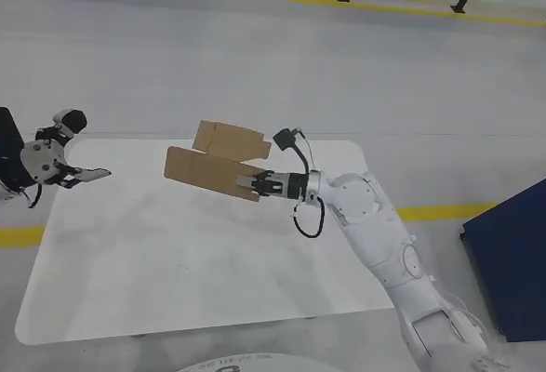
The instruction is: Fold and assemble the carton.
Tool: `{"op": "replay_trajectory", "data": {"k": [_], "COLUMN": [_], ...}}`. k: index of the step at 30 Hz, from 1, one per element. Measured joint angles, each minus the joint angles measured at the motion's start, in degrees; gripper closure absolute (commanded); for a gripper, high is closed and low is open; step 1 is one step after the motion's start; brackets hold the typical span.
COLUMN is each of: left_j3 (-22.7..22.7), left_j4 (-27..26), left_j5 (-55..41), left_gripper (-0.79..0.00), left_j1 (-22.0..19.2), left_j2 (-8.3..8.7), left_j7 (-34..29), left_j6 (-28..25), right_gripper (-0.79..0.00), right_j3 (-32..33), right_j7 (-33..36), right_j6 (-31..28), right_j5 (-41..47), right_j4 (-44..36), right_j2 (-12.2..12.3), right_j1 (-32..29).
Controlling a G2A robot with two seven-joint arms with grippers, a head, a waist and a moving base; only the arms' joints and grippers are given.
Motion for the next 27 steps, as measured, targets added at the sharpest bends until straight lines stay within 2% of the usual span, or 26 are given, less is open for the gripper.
{"op": "replay_trajectory", "data": {"k": [10, 12, 15, 16, 18, 23, 27], "left_j3": [0.7, 3.7, 11.1, 12.2, 10.7, 9.8, 9.8], "left_j4": [-0.6, -1.3, -3.2, -3.2, -3.1, -3.1, -3.1], "left_j5": [-1.1, -5.8, -20.6, -25.1, -28.0, -19.7, -19.4], "left_gripper": [-0.785, -0.785, -0.785, -0.785, -0.785, -0.785, -0.785], "left_j1": [0.6, 1.7, 0.9, 0.8, 0.8, 0.8, 0.8], "left_j2": [-0.16, -0.43, -0.24, -0.21, -0.2, -0.22, -0.21], "left_j7": [0.1, 0.2, -1.8, -1.9, -1.8, -1.7, -1.7], "left_j6": [-0.7, -2.3, -2.6, -2.5, -2.5, -2.5, -2.5], "right_gripper": [0.0, 0.0, 0.0, 0.0, 0.0, 0.0, 0.0], "right_j3": [-0.1, -0.9, -2.0, -2.0, -1.9, -1.9, -1.9], "right_j7": [0.0, 0.8, 2.3, 2.4, 2.3, 2.3, 2.3], "right_j6": [0.0, -0.5, -2.4, -2.4, -2.3, -2.2, -2.2], "right_j5": [-0.1, -0.9, -1.1, -1.0, -1.0, -1.0, -1.0], "right_j4": [-0.1, -0.9, -2.1, -2.1, -2.1, -2.1, -2.1], "right_j2": [0.0, 0.0, 0.0, 0.0, 0.0, 0.0, 0.0], "right_j1": [0.0, -0.3, -0.6, -0.6, -0.6, -0.6, -0.6]}}
